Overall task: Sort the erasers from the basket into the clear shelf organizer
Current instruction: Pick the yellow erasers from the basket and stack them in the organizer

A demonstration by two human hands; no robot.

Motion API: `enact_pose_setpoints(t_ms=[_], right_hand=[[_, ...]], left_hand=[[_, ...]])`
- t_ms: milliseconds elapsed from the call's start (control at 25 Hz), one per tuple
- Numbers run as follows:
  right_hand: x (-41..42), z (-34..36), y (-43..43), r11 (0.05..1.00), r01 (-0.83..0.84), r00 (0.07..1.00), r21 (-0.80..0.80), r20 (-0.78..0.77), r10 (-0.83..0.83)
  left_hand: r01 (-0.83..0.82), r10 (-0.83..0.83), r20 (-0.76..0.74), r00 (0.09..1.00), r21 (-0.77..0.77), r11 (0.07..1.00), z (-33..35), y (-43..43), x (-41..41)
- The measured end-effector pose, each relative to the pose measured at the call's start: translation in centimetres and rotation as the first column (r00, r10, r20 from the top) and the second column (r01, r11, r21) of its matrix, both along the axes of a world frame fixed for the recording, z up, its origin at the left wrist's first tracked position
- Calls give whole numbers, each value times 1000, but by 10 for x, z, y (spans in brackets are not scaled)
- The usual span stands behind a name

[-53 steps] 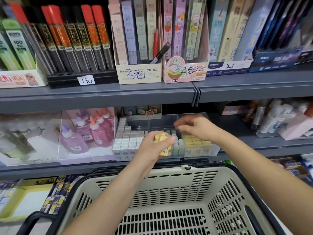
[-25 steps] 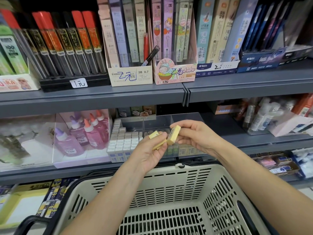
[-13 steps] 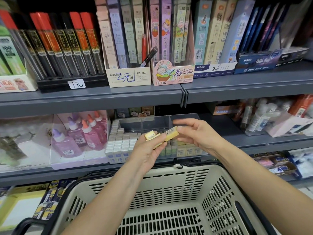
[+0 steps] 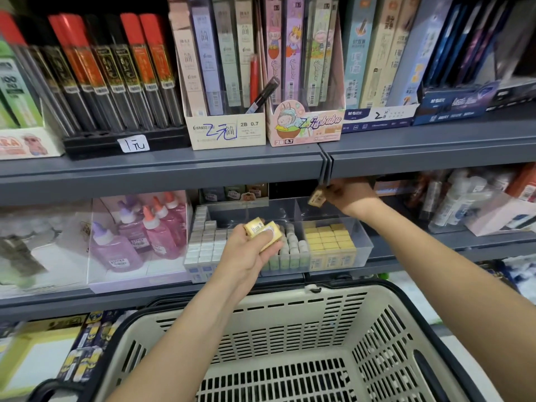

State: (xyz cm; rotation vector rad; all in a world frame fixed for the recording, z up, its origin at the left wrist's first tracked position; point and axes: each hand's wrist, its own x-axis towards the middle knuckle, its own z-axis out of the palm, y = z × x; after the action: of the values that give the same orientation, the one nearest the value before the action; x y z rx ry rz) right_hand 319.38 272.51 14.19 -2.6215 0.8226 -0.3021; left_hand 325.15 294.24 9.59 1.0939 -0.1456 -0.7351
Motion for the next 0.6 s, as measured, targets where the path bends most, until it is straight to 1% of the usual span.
enact_pose_setpoints(t_ms=[40, 80, 200, 240, 320, 400, 440, 480, 520, 560, 600], right_hand=[[3, -7, -3, 998, -46, 996, -47, -73, 43], [6, -15, -3, 996, -85, 990, -21, -112, 82], [15, -30, -2, 973, -122, 974, 198, -166, 156], [17, -31, -2, 964, -130, 963, 234, -201, 179], [18, -28, -2, 960, -142, 939, 241, -273, 208], [16, -27, 2, 963, -161, 920, 215, -321, 226], [14, -26, 4, 970, -175, 926, 169, -307, 221], [12, -24, 10, 978, -175, 947, 110, -252, 198], [9, -22, 17, 985, -156, 975, 80, -149, 166], [5, -21, 26, 983, -118, 992, 139, -21, 122], [1, -18, 36, 955, -102, 993, 278, 83, 82]], left_hand=[[4, -4, 12, 1000, -4, 1000, -1, 4, 2], [1, -1, 20, 1000, -3, 1000, -1, 8, 3], [-3, 2, 46, 999, 10, 1000, -2, 14, 8], [3, -4, 53, 999, 13, 1000, -2, 14, 8], [19, -20, 68, 997, 22, 1000, -2, 13, 7], [28, -32, 86, 996, 41, 999, -2, 11, 5], [29, -33, 95, 995, 52, 998, -2, 10, 4], [26, -32, 101, 994, 60, 998, -2, 9, 4], [21, -28, 106, 994, 67, 998, -2, 8, 3], [17, -25, 109, 994, 73, 997, -2, 7, 3], [17, -25, 115, 993, 77, 997, -3, 6, 3]])
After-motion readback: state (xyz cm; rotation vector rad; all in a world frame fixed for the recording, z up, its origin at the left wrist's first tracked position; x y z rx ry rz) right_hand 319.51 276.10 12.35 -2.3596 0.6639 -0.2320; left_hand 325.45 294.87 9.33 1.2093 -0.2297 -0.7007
